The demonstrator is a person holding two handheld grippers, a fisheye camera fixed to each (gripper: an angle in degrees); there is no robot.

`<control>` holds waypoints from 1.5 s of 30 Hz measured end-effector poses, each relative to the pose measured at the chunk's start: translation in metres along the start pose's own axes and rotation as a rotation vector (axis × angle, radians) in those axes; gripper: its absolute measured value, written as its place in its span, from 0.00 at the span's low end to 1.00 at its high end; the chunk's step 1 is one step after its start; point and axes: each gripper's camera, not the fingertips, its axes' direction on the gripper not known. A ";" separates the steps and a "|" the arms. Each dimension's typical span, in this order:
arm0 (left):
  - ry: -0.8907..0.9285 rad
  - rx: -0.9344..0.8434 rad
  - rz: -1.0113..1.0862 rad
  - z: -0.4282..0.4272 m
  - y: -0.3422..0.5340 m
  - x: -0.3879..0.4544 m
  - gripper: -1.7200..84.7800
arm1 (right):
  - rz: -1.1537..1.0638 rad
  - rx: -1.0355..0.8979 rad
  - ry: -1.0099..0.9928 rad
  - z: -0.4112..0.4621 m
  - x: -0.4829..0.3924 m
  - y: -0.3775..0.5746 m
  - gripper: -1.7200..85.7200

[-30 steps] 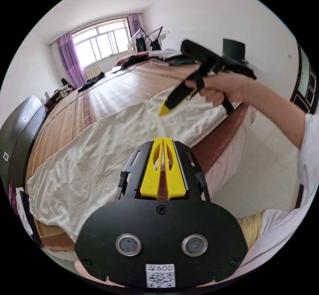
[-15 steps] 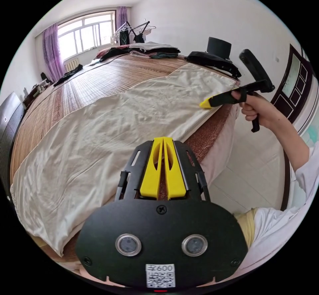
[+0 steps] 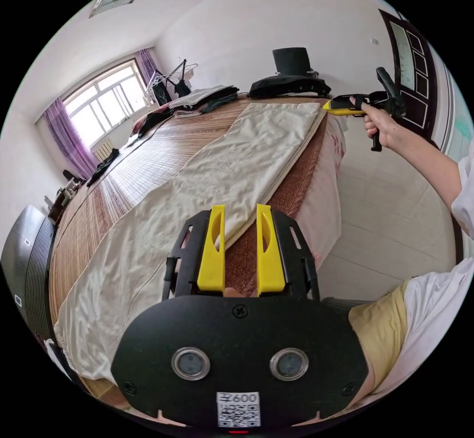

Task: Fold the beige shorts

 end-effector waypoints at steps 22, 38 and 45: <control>0.326 0.011 0.128 0.116 -0.093 0.123 0.11 | -0.109 0.042 0.008 -0.058 -0.011 0.004 0.01; 0.166 -0.026 0.342 0.145 -0.101 0.194 0.04 | -0.046 0.067 -0.097 -0.075 0.033 0.014 0.01; 0.162 -0.073 0.355 0.142 -0.118 0.191 0.06 | -0.043 0.097 -0.084 -0.079 0.042 0.027 0.01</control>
